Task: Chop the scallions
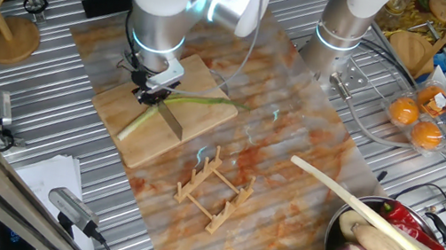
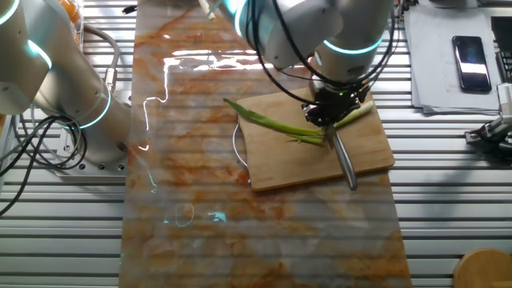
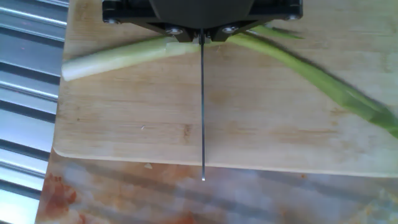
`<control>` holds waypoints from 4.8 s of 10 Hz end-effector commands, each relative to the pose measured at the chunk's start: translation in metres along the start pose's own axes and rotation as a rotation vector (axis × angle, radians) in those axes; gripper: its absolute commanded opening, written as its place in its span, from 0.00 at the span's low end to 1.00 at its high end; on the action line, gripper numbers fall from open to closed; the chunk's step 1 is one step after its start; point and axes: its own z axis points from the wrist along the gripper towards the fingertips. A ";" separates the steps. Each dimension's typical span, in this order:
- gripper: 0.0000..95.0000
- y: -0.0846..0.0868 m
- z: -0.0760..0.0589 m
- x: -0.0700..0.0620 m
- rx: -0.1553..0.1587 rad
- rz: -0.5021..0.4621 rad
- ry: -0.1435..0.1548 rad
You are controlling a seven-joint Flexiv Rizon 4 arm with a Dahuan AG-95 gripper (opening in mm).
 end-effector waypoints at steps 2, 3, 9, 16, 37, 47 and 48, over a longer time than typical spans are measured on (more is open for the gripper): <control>0.00 0.012 -0.001 0.001 -0.004 -0.014 0.000; 0.00 0.014 0.000 0.001 -0.004 -0.012 -0.004; 0.00 0.013 0.001 -0.002 0.000 -0.009 -0.024; 0.00 0.004 0.000 -0.020 0.003 -0.011 -0.017; 0.00 0.006 0.005 -0.014 0.042 -0.018 0.011; 0.00 0.005 0.008 0.008 0.051 -0.030 -0.023; 0.00 0.004 0.008 0.006 0.053 -0.038 -0.038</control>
